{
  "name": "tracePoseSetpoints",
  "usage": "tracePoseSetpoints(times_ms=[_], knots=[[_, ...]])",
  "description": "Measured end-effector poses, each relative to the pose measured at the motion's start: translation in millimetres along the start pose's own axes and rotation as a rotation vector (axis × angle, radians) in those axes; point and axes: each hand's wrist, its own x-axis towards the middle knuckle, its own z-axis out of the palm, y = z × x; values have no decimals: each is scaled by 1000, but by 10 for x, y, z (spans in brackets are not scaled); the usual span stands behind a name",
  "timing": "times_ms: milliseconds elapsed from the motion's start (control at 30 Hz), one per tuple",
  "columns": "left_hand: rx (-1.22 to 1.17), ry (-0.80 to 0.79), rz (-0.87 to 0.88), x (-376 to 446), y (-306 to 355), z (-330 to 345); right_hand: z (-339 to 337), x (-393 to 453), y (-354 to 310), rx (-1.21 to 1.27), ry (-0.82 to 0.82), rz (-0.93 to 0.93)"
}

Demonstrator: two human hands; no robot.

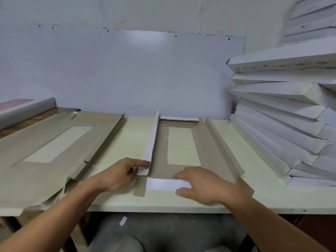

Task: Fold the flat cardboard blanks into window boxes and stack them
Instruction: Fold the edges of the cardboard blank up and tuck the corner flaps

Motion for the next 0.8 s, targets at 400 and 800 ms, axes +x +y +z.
tracePoseSetpoints(times_ms=[400, 800], knots=[[31, -166, 135, 38, -103, -52, 457, -475, -206, -95, 135, -127], [-379, -36, 58, 50, -187, -2, 708, -693, -270, -413, 189, -58]])
